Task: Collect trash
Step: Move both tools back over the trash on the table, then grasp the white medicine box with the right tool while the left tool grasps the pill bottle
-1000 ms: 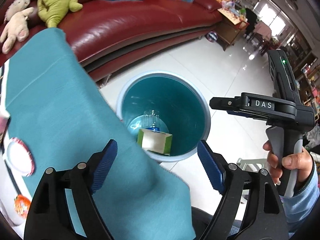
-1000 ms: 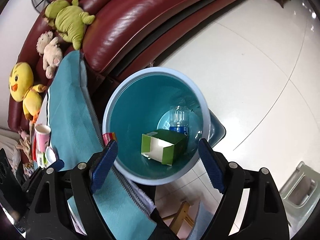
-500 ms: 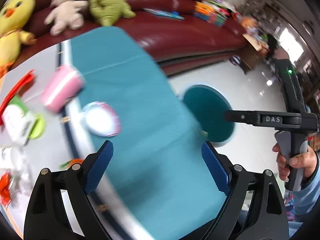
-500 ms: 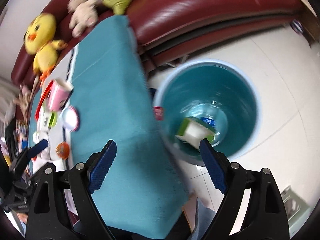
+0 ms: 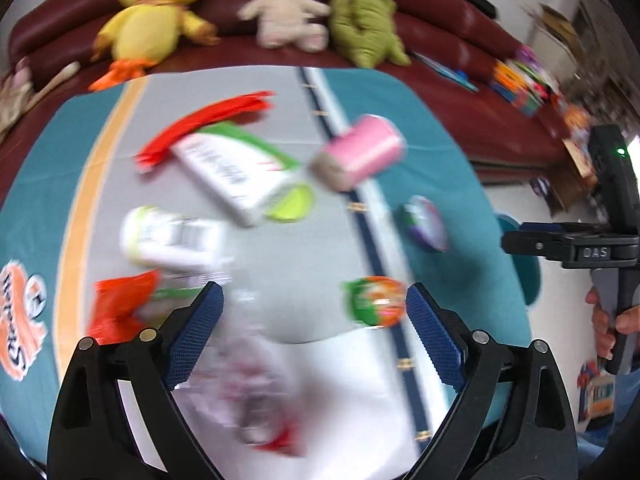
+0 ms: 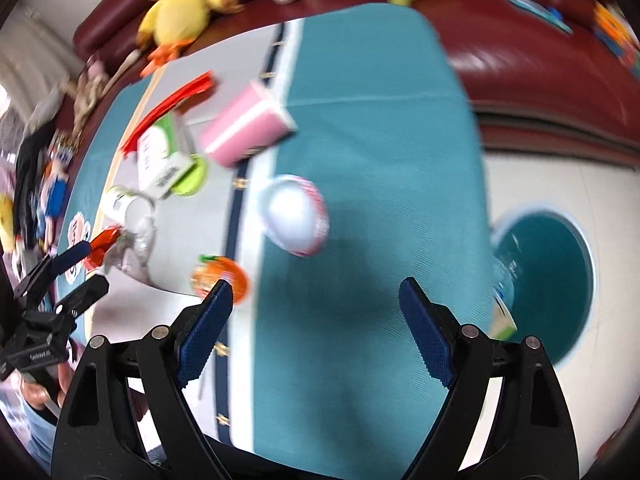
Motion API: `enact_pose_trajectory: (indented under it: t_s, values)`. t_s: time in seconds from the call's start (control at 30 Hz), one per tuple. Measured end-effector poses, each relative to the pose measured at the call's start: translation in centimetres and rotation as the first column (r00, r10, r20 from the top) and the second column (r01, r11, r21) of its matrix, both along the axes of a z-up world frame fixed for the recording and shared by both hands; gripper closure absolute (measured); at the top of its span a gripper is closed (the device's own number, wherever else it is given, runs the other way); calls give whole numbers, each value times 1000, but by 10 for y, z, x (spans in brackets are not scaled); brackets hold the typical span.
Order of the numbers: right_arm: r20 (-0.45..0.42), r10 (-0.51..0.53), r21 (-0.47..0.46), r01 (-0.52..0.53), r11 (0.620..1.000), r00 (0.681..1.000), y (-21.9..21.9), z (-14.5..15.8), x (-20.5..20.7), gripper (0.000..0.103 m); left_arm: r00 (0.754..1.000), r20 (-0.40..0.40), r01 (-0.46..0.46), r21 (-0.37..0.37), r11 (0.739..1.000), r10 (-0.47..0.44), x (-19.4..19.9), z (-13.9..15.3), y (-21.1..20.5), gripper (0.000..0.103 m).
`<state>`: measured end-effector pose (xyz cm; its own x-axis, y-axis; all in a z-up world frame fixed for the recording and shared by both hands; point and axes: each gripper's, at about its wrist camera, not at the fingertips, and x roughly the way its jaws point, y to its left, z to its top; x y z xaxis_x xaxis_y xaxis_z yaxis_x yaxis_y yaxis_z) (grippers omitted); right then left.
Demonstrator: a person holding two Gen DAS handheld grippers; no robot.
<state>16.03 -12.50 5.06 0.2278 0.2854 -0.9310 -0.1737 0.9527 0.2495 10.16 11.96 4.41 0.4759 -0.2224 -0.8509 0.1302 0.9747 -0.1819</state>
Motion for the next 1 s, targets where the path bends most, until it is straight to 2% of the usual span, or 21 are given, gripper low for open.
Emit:
enact_pose_trajectory:
  t_s: [0.1, 0.37, 0.73, 1.0]
  values:
    - [-1, 60, -19, -60, 998, 998, 35, 3, 14, 22, 997, -10, -81, -16, 997, 81, 1, -4, 42, 10]
    - [-25, 197, -50, -198, 979, 980, 121, 2, 55, 22, 974, -56, -221, -73, 972, 218, 8, -21, 106, 9]
    - [-59, 369, -84, -373, 924, 927, 222, -18, 112, 22, 959, -109, -275, -118, 954, 263, 29, -40, 133, 9]
    - [-105, 408, -103, -418, 903, 907, 253, -48, 142, 22, 949, -134, -302, -132, 944, 285, 43, -49, 140, 9]
